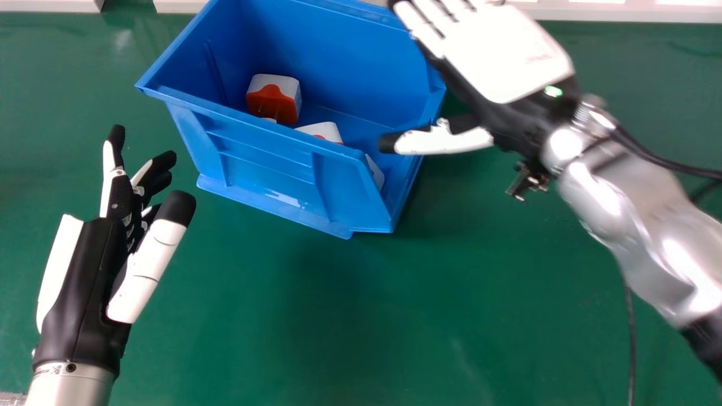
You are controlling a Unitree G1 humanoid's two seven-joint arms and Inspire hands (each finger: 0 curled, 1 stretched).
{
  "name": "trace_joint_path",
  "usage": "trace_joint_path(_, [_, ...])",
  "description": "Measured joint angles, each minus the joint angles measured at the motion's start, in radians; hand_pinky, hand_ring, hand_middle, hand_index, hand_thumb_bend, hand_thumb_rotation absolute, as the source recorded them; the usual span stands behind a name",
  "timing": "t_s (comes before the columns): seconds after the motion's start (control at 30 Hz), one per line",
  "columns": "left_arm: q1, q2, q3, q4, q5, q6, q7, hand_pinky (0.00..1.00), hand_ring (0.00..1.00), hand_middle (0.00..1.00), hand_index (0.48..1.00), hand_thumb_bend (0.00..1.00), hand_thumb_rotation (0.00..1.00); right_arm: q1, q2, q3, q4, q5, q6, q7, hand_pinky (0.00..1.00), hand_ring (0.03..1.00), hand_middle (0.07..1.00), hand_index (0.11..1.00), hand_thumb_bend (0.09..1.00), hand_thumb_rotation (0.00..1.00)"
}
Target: Pick all objects and put in blue box
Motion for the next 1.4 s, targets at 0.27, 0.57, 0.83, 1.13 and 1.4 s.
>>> trace_joint_path(0.27, [-0.021,0.002,0.005,0.032,0.000,-0.002,0.003,0.85,0.92,0.93,0.922,0.88,0.93,0.360,-0.067,-0.272,-0.375,0.083,0.038,0.056,1.00,1.000,1.000,1.000,0.487,0.92])
trace_joint_path(0.57, [-0.057,0.003,0.001,0.090,0.008,-0.036,0.006,0.85,0.92,0.92,0.920,0.88,0.93,0.697,0.007,-0.426,-0.577,0.142,0.122,0.108,0.95,1.000,1.000,1.000,0.477,0.89])
trace_joint_path(0.83, [-0.072,0.001,-0.005,0.149,0.018,-0.088,0.023,0.83,0.91,0.91,0.910,0.88,0.93,0.828,0.269,-0.426,-0.638,0.447,0.225,0.147,0.98,1.000,1.000,1.000,0.407,0.94])
trace_joint_path(1.13, [-0.095,0.002,-0.006,0.251,0.010,-0.164,0.022,0.82,0.91,0.92,0.918,0.83,0.91,0.855,0.353,-0.453,-0.528,0.675,0.166,0.158,1.00,1.000,1.000,1.000,0.471,1.00])
trace_joint_path(1.4, [-0.113,0.010,0.006,0.354,-0.063,-0.256,-0.017,0.81,0.91,0.92,0.914,0.71,0.85,0.873,0.369,-0.443,-0.449,0.679,0.085,0.138,0.98,1.000,1.000,1.000,0.495,1.00])
